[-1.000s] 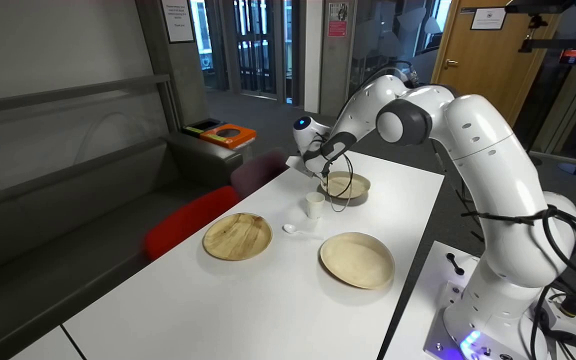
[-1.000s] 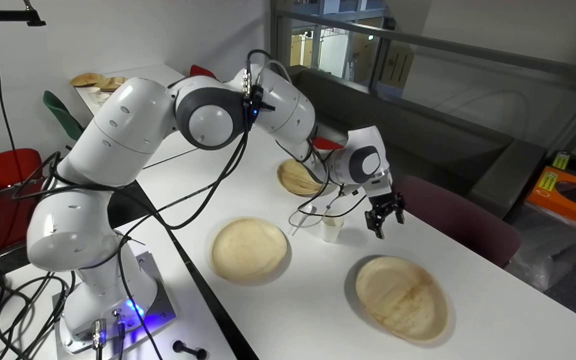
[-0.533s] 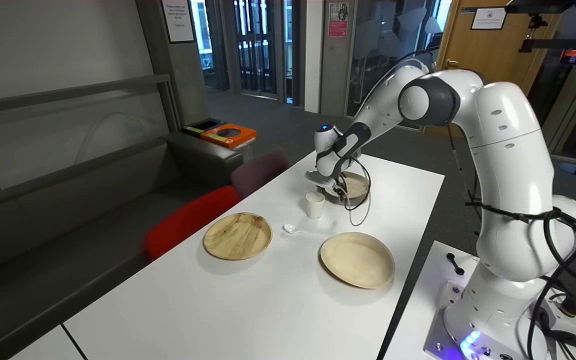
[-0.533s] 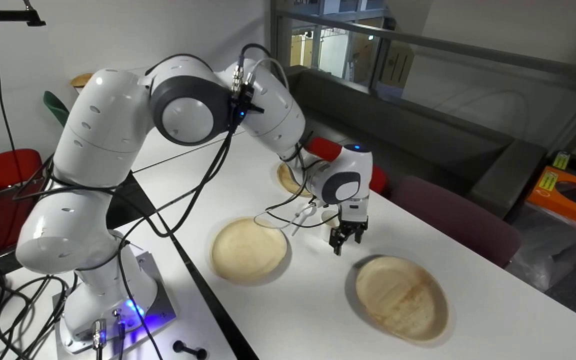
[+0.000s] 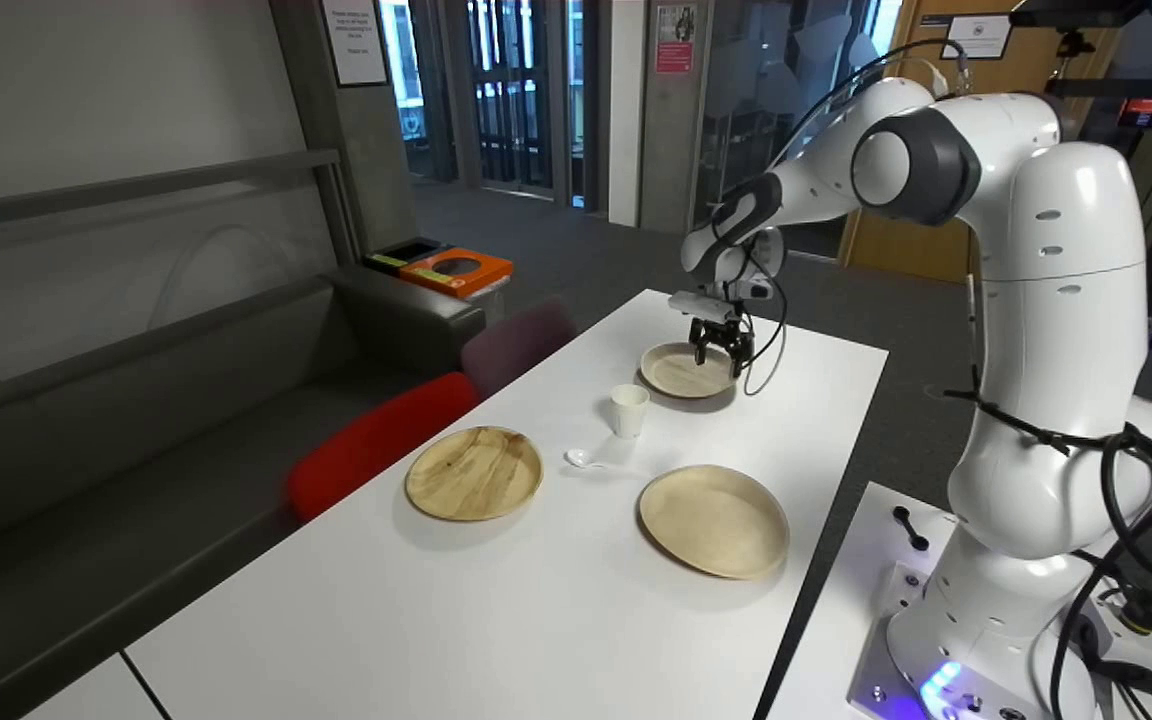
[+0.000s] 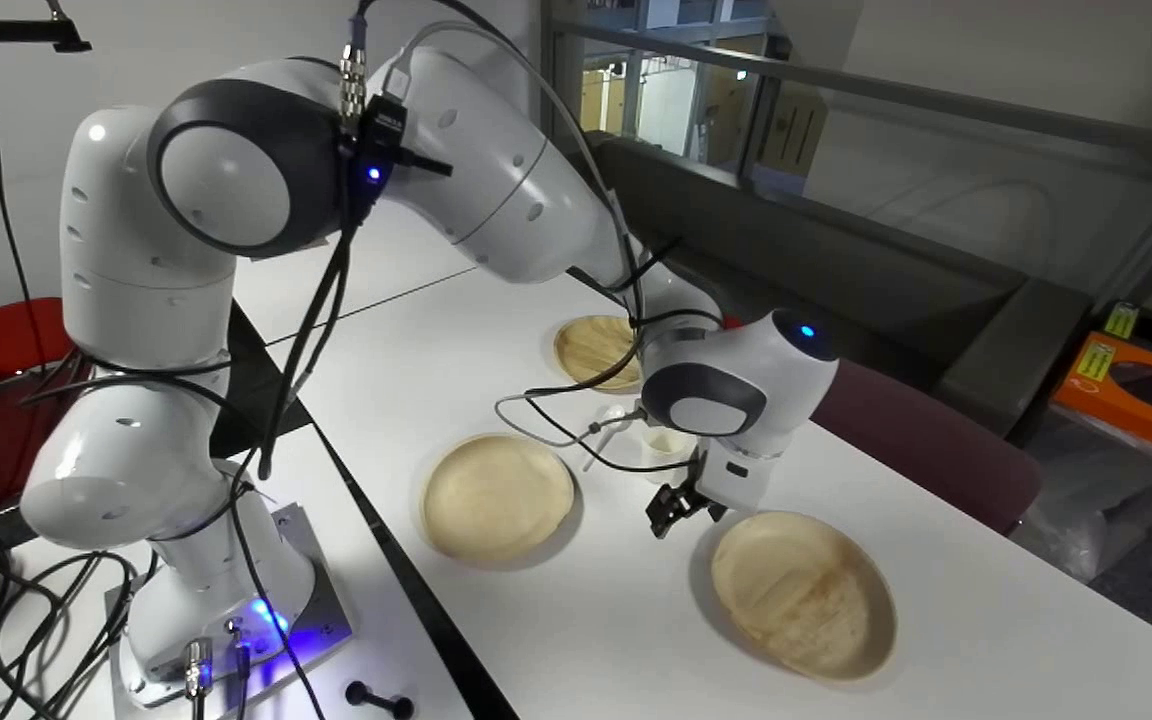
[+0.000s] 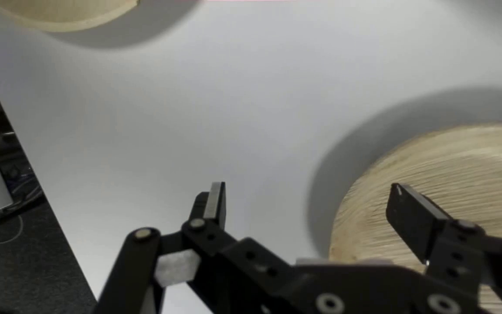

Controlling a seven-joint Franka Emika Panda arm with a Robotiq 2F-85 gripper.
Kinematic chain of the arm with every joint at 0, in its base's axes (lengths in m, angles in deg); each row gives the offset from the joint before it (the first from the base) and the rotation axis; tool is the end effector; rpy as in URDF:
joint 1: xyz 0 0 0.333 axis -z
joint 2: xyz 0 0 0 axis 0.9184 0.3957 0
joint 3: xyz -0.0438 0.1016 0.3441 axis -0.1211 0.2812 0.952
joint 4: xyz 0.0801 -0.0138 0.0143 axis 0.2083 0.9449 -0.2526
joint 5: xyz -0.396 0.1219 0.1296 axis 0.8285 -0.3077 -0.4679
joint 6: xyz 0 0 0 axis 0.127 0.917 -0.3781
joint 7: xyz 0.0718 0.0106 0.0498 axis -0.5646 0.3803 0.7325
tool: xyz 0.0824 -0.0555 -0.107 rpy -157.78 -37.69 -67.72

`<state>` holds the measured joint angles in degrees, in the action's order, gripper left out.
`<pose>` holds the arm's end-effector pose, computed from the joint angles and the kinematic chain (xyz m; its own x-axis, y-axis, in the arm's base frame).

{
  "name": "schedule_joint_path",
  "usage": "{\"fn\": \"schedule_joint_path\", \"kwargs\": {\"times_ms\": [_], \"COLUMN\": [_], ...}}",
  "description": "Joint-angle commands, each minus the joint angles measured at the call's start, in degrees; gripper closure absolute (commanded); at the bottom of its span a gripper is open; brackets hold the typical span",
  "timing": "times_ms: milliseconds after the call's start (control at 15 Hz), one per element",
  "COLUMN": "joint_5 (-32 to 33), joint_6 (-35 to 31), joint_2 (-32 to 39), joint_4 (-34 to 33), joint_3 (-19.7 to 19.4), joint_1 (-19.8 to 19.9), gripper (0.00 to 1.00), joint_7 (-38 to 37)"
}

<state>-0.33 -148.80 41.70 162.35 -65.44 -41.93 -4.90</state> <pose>0.5385 -0.3567 0.2304 -0.2587 -0.9609 -0.0989 -0.9625 0.2478 0.1107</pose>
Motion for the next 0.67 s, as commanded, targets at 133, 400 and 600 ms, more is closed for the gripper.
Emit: {"fn": "schedule_joint_path", "kwargs": {"times_ms": [133,400,600], "joint_5": [-1.4,-1.3,-1.2], "joint_6": [-0.6,-1.7,-1.7], "joint_2": [5.2,7.2,10.5], "joint_4": [-4.9,-5.8,-8.8], "joint_3": [-6.7,-7.1,-7.2], "joint_1": [-5.8,-6.9,-7.5], "gripper": [0.0,0.0,0.0], "joint_7": [-10.4,-13.9,-15.7]}}
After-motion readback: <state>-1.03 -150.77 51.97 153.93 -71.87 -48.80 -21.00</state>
